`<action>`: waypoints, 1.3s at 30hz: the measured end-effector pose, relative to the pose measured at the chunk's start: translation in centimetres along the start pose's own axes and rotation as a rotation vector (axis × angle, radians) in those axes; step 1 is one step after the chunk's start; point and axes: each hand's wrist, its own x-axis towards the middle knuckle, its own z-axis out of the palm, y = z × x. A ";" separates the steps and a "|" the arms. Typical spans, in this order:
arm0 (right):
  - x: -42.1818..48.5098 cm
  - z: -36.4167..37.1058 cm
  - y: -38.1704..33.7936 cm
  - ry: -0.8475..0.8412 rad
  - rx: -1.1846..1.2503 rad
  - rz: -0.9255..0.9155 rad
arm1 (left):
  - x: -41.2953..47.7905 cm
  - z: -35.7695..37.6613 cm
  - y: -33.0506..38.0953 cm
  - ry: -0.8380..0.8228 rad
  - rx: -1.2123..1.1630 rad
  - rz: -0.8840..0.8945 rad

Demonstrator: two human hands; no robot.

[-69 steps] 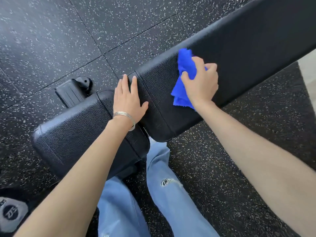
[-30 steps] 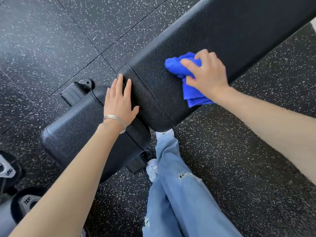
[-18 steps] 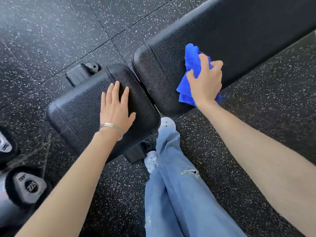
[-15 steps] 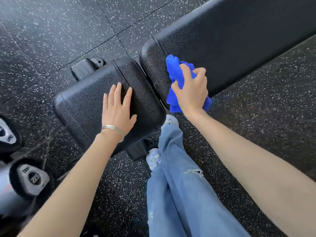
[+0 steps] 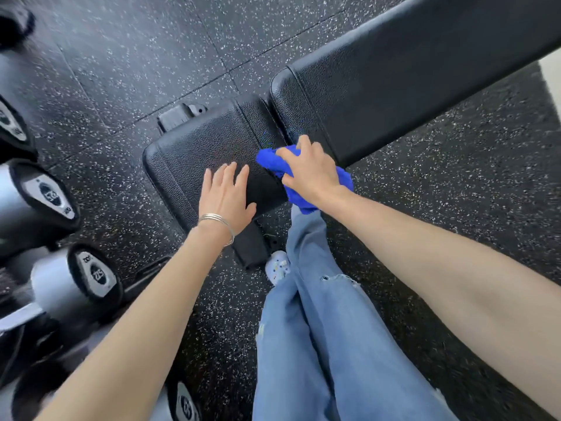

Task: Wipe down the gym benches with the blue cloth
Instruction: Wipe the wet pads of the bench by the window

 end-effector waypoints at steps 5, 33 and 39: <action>-4.9 -5.7 0.3 0.071 -0.055 -0.064 | -2.4 -6.1 0.8 0.107 -0.025 0.029; -22.7 -36.2 -2.8 0.351 0.094 -0.139 | -20.5 -35.2 5.3 0.455 0.033 0.107; -22.4 -38.8 -2.9 0.341 0.065 -0.234 | -21.3 -36.8 5.1 0.507 -0.005 0.026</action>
